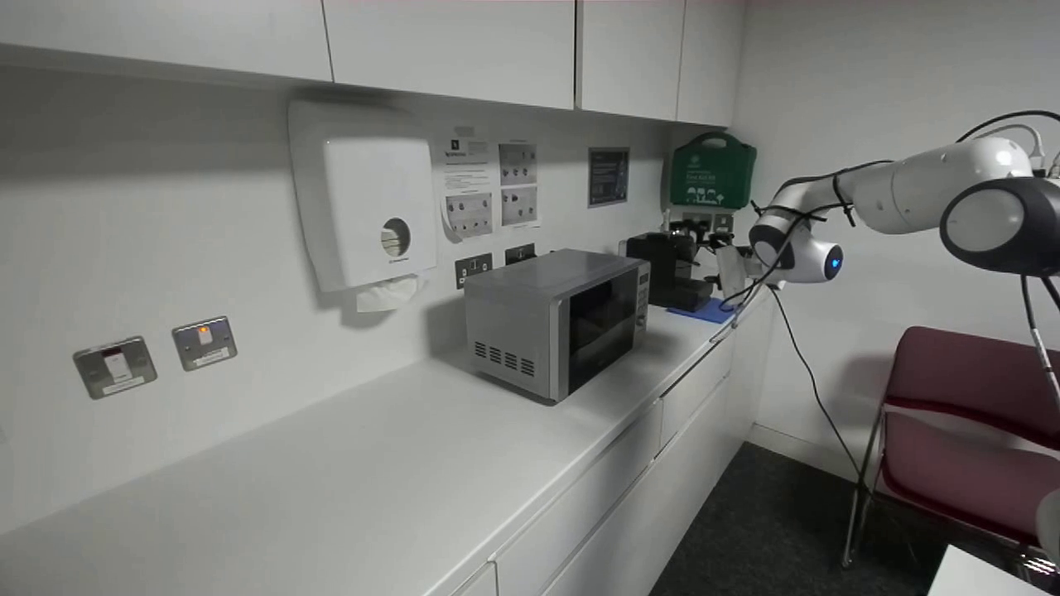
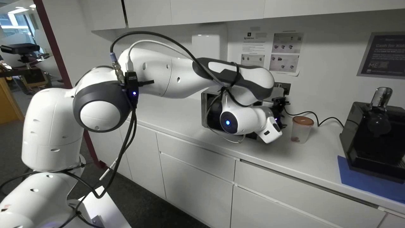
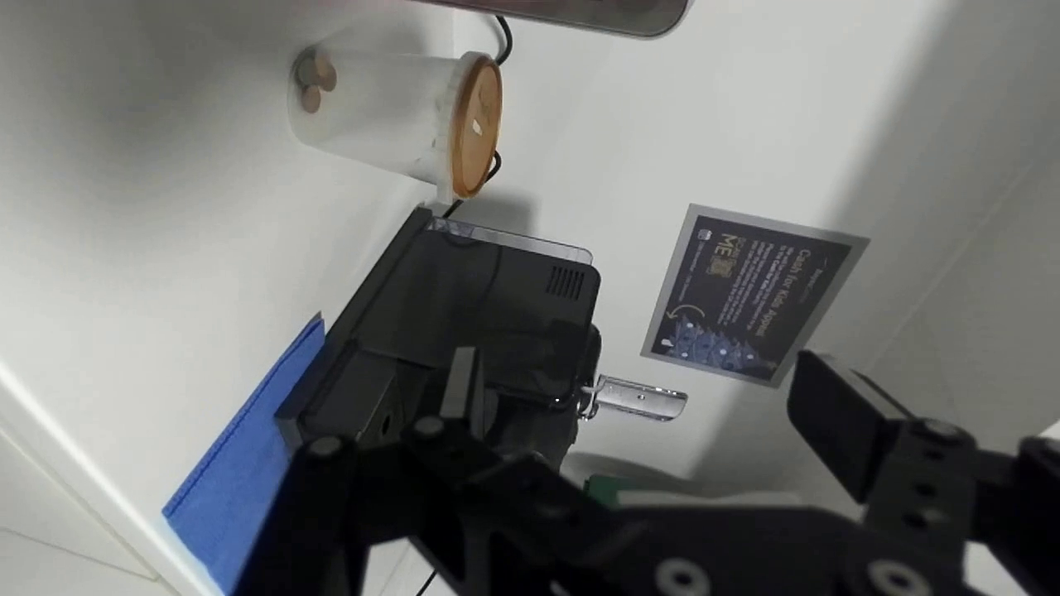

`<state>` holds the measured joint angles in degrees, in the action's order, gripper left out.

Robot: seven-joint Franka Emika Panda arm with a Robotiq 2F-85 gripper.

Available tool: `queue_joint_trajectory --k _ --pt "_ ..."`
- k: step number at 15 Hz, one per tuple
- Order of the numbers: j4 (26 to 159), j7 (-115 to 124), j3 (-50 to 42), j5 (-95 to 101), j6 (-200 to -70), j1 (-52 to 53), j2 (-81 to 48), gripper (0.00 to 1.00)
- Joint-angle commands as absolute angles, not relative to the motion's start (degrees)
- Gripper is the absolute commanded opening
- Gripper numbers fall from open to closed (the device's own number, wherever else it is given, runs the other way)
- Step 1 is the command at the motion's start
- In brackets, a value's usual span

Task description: Press a button on the microwave

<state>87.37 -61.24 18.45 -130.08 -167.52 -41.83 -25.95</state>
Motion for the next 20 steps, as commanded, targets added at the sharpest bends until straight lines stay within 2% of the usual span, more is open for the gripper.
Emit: queue_joint_trajectory --k 1,9,10,12,13,20 --pt "94.85 -68.63 17.74 -141.54 -161.39 -41.91 -21.70 1.00" --pt "101.72 -71.24 19.15 -145.17 -157.66 -40.48 -19.84 1.00" --pt "101.53 -71.54 19.00 -145.39 -157.77 -40.13 -20.02 0.75" --pt "100.62 -71.80 18.75 -145.58 -158.22 -39.52 -20.78 0.66" --pt "99.88 -71.84 18.64 -145.58 -158.66 -39.24 -21.30 0.55" --pt "93.13 -74.16 17.21 -146.43 -160.62 -36.88 -25.78 0.01"
